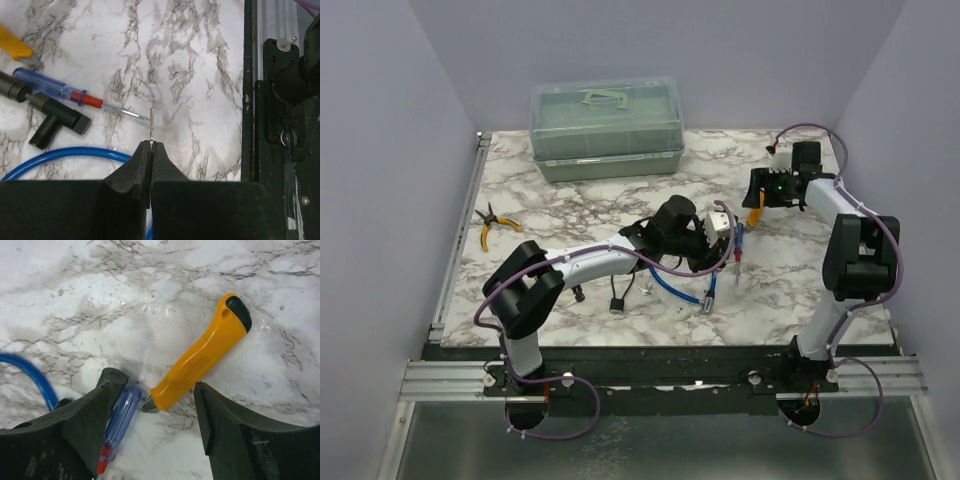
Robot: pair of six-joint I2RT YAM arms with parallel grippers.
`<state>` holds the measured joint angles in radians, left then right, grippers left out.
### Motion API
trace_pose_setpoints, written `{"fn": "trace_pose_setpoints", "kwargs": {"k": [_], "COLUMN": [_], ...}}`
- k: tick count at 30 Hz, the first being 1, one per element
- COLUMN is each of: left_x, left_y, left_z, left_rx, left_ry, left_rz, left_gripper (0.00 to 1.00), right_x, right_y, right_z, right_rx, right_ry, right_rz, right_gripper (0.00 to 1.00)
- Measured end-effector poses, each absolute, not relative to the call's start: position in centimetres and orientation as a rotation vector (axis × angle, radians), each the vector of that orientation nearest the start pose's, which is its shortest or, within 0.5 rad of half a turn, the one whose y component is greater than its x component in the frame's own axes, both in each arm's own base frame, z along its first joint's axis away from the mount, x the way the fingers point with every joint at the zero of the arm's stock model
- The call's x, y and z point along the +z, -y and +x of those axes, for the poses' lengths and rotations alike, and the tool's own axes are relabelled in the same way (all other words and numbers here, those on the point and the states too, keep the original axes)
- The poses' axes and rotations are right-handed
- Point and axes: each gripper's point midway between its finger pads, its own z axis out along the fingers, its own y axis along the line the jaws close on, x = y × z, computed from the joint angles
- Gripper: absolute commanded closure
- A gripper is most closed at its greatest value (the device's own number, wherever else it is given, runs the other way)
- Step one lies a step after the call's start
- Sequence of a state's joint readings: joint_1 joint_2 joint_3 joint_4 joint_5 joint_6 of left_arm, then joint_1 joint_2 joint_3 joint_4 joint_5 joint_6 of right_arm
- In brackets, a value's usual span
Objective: Lock with the key
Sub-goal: Move the distractor to the center of the board.
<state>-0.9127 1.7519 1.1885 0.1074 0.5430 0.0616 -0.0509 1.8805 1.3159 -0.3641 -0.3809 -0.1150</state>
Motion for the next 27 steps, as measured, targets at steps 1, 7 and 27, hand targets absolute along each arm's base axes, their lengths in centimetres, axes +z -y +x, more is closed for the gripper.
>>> {"fn": "trace_pose_setpoints", "kwargs": {"k": [1,7,27], "left_x": [15.4,14.9,18.4], "left_y": [44.9,46.3,41.0], "left_z": [22.8,21.8,17.6], "left_rx": [-1.084,-1.137,-1.165], "left_ry": [-1.673,-1.639,-1.512], "left_rz": [1.322,1.365,1.355], "left_gripper": [1.0,1.0,1.0], "right_x": [7.8,13.0,4.7], "right_y": [-3.6,-2.8,-13.8], "right_z": [45.0,42.3,22.7], "right_rx": [0.417,0.471,0.762], "right_ry": [-2.427,-2.354,-2.548], "right_rz": [-0.226,-0.277,-1.012], "right_gripper": [0.27,0.39,0.63]}}
